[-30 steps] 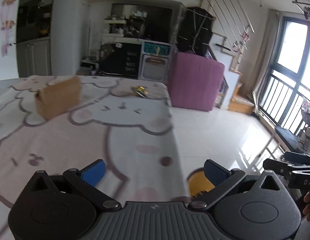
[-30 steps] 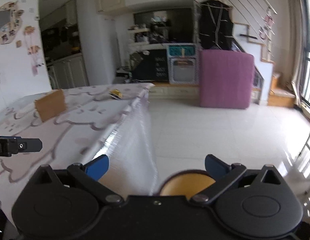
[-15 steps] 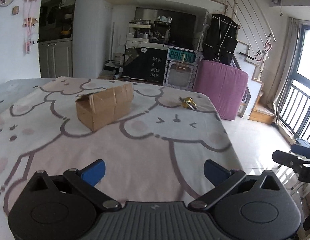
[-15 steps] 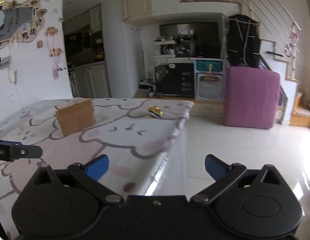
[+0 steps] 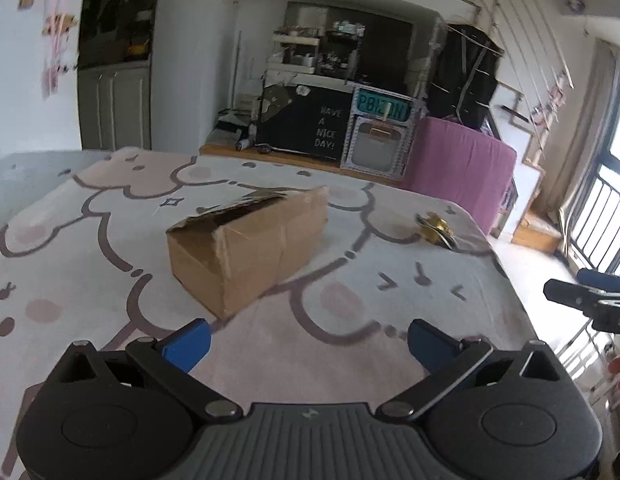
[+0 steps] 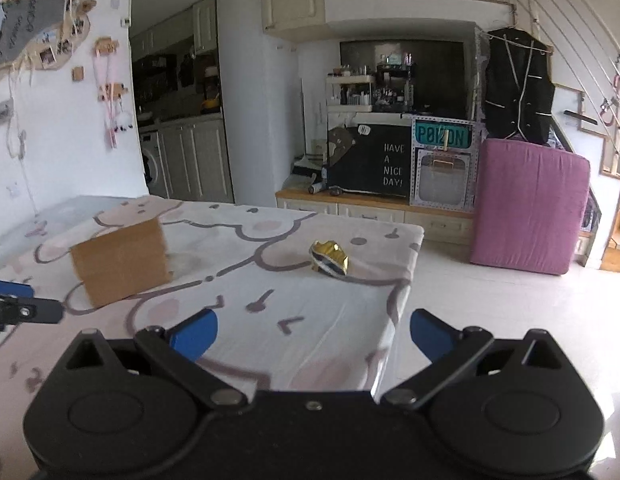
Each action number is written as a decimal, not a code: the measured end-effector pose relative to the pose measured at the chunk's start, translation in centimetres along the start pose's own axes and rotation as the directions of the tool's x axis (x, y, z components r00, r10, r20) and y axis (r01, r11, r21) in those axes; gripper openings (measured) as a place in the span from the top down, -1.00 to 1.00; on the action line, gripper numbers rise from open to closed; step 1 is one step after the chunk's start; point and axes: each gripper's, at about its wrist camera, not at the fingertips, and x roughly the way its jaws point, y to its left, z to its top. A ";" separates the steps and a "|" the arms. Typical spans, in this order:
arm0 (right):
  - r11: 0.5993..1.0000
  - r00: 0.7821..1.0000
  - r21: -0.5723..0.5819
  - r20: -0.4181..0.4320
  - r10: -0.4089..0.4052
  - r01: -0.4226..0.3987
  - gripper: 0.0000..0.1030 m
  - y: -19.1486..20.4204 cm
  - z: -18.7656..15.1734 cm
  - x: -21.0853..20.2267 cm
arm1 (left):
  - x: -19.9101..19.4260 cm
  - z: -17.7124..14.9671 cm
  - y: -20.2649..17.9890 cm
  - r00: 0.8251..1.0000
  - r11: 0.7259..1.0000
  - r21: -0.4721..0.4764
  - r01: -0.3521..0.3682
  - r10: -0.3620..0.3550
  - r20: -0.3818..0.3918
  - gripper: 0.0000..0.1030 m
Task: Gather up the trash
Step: 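Grasp the cardboard box flap with the left tool while the right tool grasps the gold wrapper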
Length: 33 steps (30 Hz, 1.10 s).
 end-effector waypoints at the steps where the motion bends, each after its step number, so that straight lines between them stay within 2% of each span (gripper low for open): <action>1: 1.000 1.000 -0.012 -0.009 0.001 -0.002 -1.00 -0.1 0.4 0.9 | 0.6 0.2 0.6 1.000 1.000 -0.016 -0.001 0.001 -0.003 -1.00; 7: 0.990 0.999 -0.139 -0.033 0.013 -0.018 -0.99 -0.6 3.2 7.5 | 3.7 1.1 4.2 0.998 0.994 -0.105 -0.008 0.001 -0.067 -1.00; 11: 0.986 0.995 -0.147 -0.067 0.071 -0.080 -0.72 -1.5 4.4 11.6 | 4.6 1.3 5.5 0.997 0.996 -0.088 -0.001 -0.006 -0.075 -1.00; 13: 0.983 0.991 -0.151 -0.100 0.092 -0.107 -0.66 -1.9 4.8 13.8 | 5.2 1.5 6.1 0.996 0.997 -0.071 0.011 -0.017 -0.087 -1.00; 15: 0.982 0.988 -0.156 -0.129 0.089 -0.109 -0.57 -2.4 5.0 15.5 | 5.8 1.6 6.4 0.995 0.998 -0.057 0.025 -0.031 -0.099 -1.00; 19: 0.981 0.982 -0.153 -0.163 0.094 -0.119 -0.23 -3.2 5.4 18.4 | 6.7 1.4 6.8 0.993 0.998 -0.021 0.053 -0.054 -0.104 -1.00; 21: 0.980 0.976 -0.151 -0.192 0.099 -0.129 -0.16 -3.4 5.4 19.7 | 7.0 1.3 6.9 0.992 0.998 -0.010 0.066 -0.067 -0.104 -1.00; 24: 0.977 0.969 -0.145 -0.213 0.123 -0.156 0.00 -3.4 5.2 20.5 | 7.8 1.4 7.0 0.991 0.997 0.027 0.067 -0.063 -0.120 -1.00; 25: 0.976 0.968 -0.149 -0.217 0.126 -0.161 0.16 -3.3 5.0 20.4 | 8.1 1.4 7.0 0.991 0.997 0.045 0.064 -0.059 -0.123 -1.00; 29: 0.971 0.965 -0.164 -0.225 0.132 -0.171 0.16 -2.9 4.6 19.4 | 9.2 2.0 7.3 0.990 0.991 0.107 0.082 -0.068 -0.126 -1.00; 33: 0.963 0.950 -0.138 -0.246 0.194 -0.232 0.17 -2.2 4.0 17.4 | 10.4 2.8 8.1 0.990 0.986 0.136 0.100 -0.084 -0.117 -1.00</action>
